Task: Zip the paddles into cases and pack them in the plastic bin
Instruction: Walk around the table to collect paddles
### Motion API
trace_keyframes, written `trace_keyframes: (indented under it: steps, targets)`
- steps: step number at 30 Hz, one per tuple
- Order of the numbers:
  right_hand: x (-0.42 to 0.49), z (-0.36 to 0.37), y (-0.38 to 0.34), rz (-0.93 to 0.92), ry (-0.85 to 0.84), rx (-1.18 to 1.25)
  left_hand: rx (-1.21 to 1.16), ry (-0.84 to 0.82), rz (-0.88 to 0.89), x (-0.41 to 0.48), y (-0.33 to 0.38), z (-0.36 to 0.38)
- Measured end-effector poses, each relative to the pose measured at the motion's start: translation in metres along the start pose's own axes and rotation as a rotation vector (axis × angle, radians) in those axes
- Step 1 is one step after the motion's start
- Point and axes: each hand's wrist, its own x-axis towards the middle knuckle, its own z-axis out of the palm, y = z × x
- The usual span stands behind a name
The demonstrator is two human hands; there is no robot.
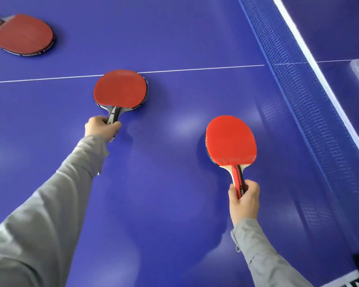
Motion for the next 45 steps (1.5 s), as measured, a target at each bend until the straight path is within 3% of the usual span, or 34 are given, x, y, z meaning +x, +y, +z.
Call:
trace_keyframes:
  steps: [3,12,18,24,27,33,41,45]
  targets:
    - [-0.008,-0.011,0.005,0.004,-0.007,0.030,-0.158,0.015,-0.051,-0.053,-0.019,0.016]
    - [-0.052,-0.063,0.059,-0.036,-0.108,0.083,-0.342,-0.020,-0.281,-0.282,-0.091,0.110]
    - [-0.084,-0.093,0.103,-0.066,-0.244,0.115,-0.428,0.022,-0.353,-0.372,-0.097,0.173]
    - [-0.100,-0.099,0.112,-0.106,-0.303,0.141,-0.399,0.016,-0.291,-0.391,-0.087,0.204]
    - [-0.102,-0.092,0.102,-0.116,-0.319,0.173,-0.396,-0.144,-0.207,-0.393,-0.088,0.202]
    - [-0.111,-0.069,0.073,-0.092,-0.358,0.182,-0.644,-0.502,-0.133,-0.390,-0.094,0.180]
    - [-0.133,-0.065,0.079,-0.154,-0.421,0.060,-0.581,-0.545,-0.077,-0.383,-0.098,0.176]
    - [-0.140,-0.066,0.082,-0.176,-0.412,0.040,-0.763,-0.633,-0.181,-0.379,-0.100,0.171]
